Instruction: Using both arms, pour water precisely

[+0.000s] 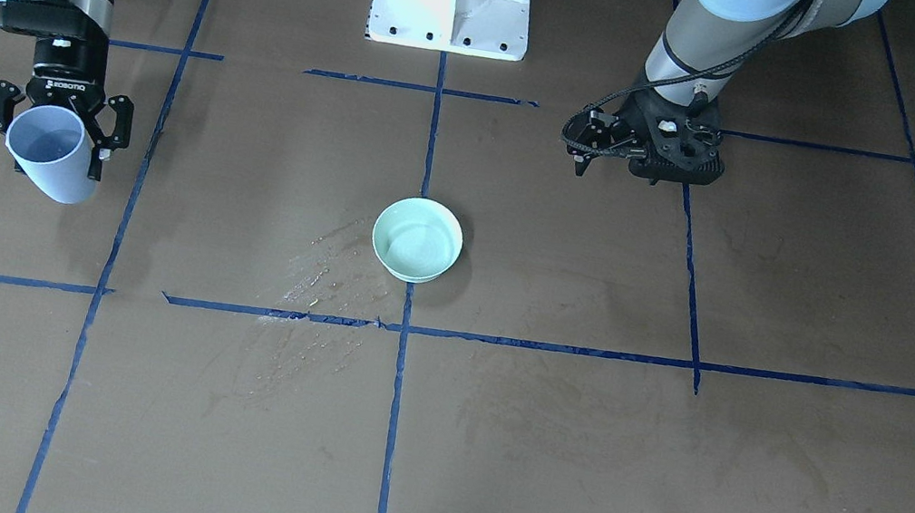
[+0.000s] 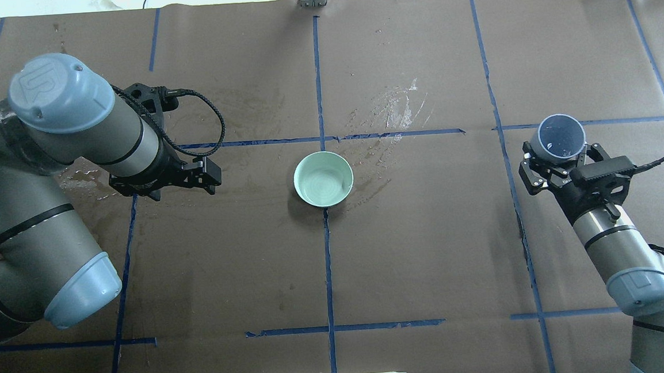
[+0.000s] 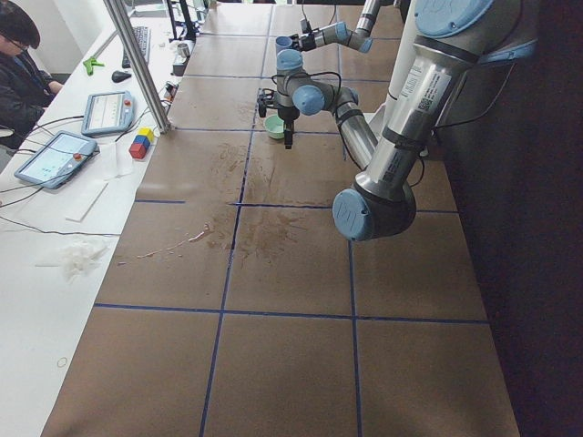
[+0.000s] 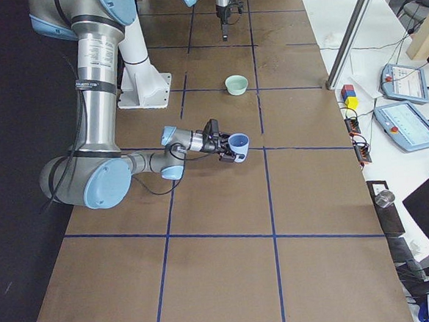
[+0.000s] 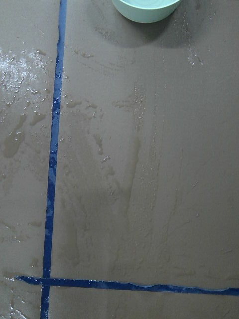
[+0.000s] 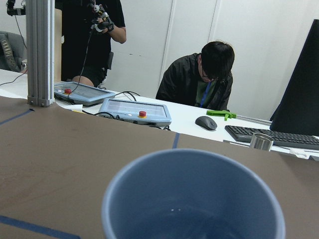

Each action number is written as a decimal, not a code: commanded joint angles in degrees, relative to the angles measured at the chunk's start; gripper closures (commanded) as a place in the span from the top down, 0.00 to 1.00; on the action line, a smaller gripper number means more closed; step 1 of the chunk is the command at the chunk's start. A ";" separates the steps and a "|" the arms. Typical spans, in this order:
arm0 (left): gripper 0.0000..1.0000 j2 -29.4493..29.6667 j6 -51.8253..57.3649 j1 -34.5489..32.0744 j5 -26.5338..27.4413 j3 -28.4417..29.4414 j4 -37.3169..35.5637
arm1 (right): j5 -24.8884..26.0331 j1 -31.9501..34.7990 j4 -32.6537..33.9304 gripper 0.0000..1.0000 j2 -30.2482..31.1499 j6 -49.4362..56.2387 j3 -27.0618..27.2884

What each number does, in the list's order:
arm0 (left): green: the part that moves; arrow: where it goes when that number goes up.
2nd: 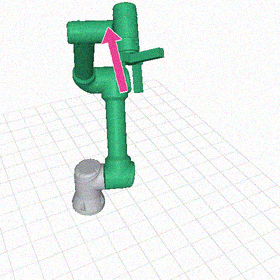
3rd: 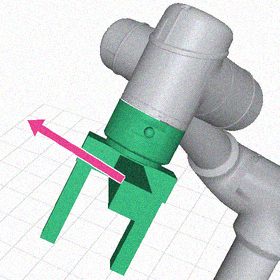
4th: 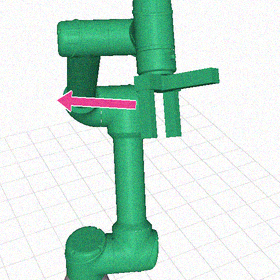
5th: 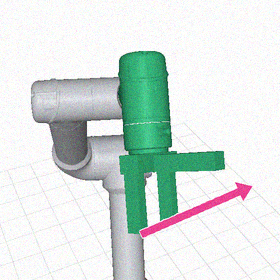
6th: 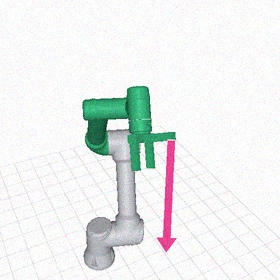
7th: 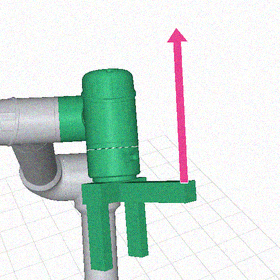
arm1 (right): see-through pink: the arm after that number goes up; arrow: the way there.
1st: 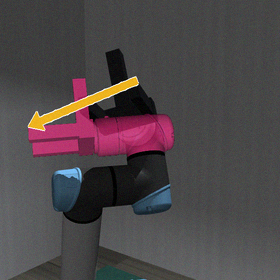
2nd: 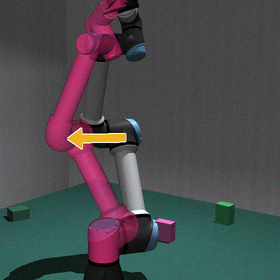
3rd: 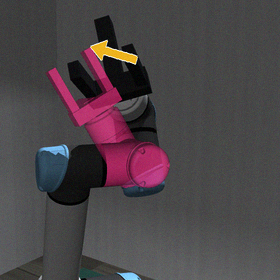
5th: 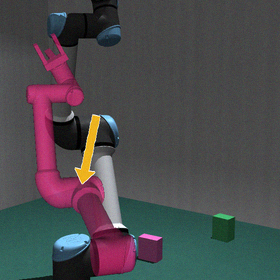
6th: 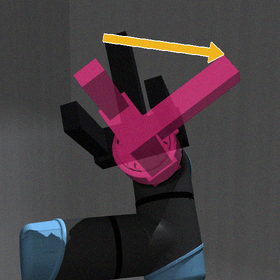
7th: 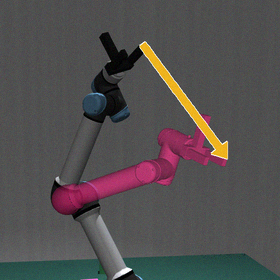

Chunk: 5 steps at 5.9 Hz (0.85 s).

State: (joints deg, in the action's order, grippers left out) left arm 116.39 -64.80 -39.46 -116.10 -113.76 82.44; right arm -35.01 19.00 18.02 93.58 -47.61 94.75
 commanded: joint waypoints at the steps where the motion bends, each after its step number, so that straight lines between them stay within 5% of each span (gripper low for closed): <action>1: 1.00 0.07 -0.07 0.00 0.00 0.03 0.00 | 0.73 -0.10 0.17 0.00 -5.84 4.63 0.25; 5: 1.00 0.07 -0.07 0.00 0.00 0.11 0.00 | 0.29 -2.29 17.70 0.00 -18.51 4.72 -1.23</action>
State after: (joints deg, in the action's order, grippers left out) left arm 116.46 -64.87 -39.46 -116.10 -113.65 82.44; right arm -34.70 17.35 30.65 77.48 -42.88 93.88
